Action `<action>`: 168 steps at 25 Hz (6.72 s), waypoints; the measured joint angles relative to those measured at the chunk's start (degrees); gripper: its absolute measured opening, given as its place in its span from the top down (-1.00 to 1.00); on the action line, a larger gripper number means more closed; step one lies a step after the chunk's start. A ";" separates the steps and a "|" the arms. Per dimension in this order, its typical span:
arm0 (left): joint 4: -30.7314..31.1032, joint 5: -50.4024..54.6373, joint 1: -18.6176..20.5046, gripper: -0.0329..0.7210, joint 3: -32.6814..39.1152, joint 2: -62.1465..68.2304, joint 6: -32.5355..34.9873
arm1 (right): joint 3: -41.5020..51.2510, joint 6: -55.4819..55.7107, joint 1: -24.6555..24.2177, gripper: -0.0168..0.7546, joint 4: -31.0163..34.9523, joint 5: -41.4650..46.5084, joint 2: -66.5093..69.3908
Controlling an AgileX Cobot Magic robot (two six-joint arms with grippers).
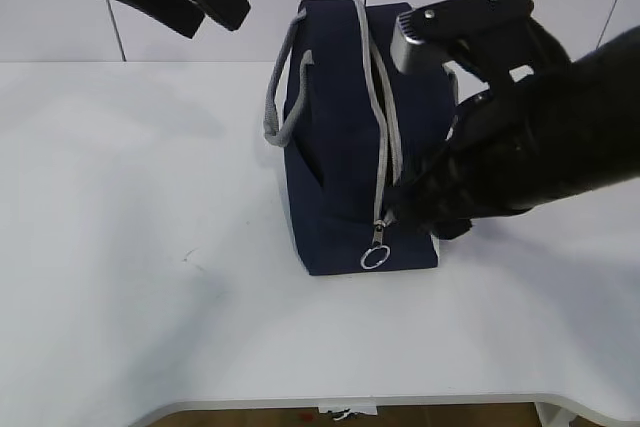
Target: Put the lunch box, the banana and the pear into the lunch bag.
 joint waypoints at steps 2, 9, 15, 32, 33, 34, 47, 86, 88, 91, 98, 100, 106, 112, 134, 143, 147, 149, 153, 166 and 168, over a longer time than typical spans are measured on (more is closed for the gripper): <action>0.00 0.00 0.00 -0.24 0.00 0.00 -0.05 | 4.32 0.92 0.13 -0.09 -0.26 -6.66 0.00; 0.00 0.00 0.00 -0.24 0.00 0.00 -0.05 | 22.52 1.37 0.13 -0.09 -5.89 -42.91 0.00; -0.09 0.00 0.00 -0.24 0.00 0.00 -0.05 | 30.32 1.02 0.22 -0.09 -1.30 -55.93 3.01; -1.33 0.00 0.00 -0.24 0.00 0.00 -0.05 | 30.70 -7.08 0.22 -0.09 13.63 -72.41 17.01; -1.33 0.00 0.00 -0.24 0.00 0.00 -0.05 | 30.70 -7.79 0.22 -0.09 14.76 -73.03 17.79; -1.42 0.00 0.00 -0.24 0.00 0.00 -0.05 | 30.70 -8.68 0.22 -0.09 15.40 -73.61 18.75; -1.80 0.00 0.00 -0.24 0.00 0.00 -0.05 | 30.58 -10.97 0.22 -0.10 14.84 -83.29 25.90; -3.74 0.00 0.00 -0.24 0.00 0.00 -0.05 | 30.33 -8.88 0.22 -0.09 9.23 -86.92 26.88; -3.74 0.00 0.00 -0.24 0.00 0.00 -0.05 | 30.33 -8.88 0.22 -0.09 9.23 -86.92 26.88; -3.87 0.00 0.00 -0.24 0.00 0.00 -0.05 | 30.33 -8.88 0.22 -0.09 9.62 -86.11 26.88; -3.99 0.00 0.00 -0.24 0.00 0.00 -0.05 | 30.33 -8.84 0.22 -0.09 12.46 -85.68 26.88; -3.99 0.00 0.00 -0.24 0.00 0.00 -0.05 | 30.33 -8.84 0.22 -0.06 13.39 -85.59 26.88; -4.10 0.00 0.00 -0.24 0.00 0.00 -0.05 | 30.33 -8.74 0.22 0.27 14.13 -84.98 26.88; -4.10 0.00 0.00 -0.24 0.00 0.00 -0.05 | 30.33 -8.72 0.22 0.41 14.22 -84.86 26.88; -5.45 0.00 0.00 -0.24 0.00 0.00 -0.05 | 30.53 -6.27 0.22 0.42 14.22 -84.77 26.92; -5.45 0.00 0.00 -0.24 0.00 0.00 -0.05 | 30.53 -6.17 0.22 0.93 14.22 -84.77 26.92; -5.45 0.00 0.00 -0.23 0.00 0.00 -0.05 | 30.53 -6.17 0.22 0.95 14.22 -84.77 26.92; -5.45 0.00 0.00 -0.24 0.00 0.00 -0.05 | 30.53 -6.17 0.22 0.95 14.22 -84.77 26.92; -5.45 0.00 0.00 -0.24 0.00 0.00 -0.05 | 31.04 -6.17 0.22 0.95 14.22 -84.31 26.28; -5.58 0.00 0.00 -0.23 0.00 0.00 -0.13 | 31.60 -6.17 0.22 0.95 14.22 -74.20 11.86; -5.58 0.00 0.00 -0.21 0.00 0.00 -0.13 | 31.60 -6.17 0.22 0.95 14.22 -72.54 9.77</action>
